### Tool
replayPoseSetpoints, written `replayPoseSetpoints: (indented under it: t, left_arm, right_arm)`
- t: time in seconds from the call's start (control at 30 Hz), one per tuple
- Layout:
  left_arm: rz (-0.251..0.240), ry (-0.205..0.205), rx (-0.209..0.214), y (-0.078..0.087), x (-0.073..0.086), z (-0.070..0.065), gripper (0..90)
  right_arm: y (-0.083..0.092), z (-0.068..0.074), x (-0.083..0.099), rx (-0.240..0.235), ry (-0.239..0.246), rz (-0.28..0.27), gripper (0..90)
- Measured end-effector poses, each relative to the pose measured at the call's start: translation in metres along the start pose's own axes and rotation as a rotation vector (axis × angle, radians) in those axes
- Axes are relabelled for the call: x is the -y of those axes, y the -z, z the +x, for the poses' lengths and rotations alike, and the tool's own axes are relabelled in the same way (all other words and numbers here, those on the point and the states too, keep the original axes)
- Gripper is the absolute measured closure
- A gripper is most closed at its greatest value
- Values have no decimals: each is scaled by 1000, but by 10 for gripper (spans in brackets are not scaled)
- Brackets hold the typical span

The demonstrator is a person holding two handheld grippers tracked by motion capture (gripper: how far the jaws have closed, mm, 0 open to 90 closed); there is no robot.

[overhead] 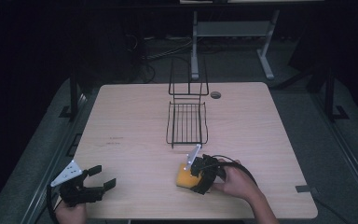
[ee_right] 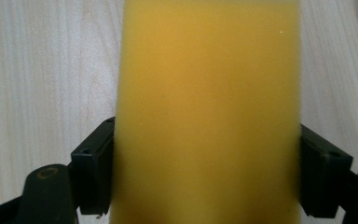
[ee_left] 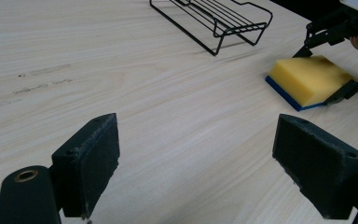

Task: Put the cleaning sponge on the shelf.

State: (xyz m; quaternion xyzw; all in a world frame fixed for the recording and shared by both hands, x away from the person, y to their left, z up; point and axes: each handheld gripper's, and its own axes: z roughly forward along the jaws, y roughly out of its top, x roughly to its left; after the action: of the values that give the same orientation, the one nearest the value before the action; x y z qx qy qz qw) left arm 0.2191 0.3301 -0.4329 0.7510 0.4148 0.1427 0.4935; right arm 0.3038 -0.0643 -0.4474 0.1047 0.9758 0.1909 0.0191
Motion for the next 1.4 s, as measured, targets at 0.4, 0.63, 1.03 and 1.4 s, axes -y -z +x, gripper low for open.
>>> replayPoseSetpoints:
  t: [0.4,0.63,1.03,1.4]
  left_arm:
    - [-1,4,2,0,0,-1,141]
    - [-4,4,0,0,0,-1,140]
    - [-8,1,-2,1,0,0,141]
    - [-9,4,3,1,0,1,140]
  right_arm:
    - [10,-5,-3,-15,7,-32,214]
    - [19,-10,-7,-24,14,-48,214]
    - [29,-25,-14,-55,29,-37,214]
    - [39,-43,-25,-73,36,-62,214]
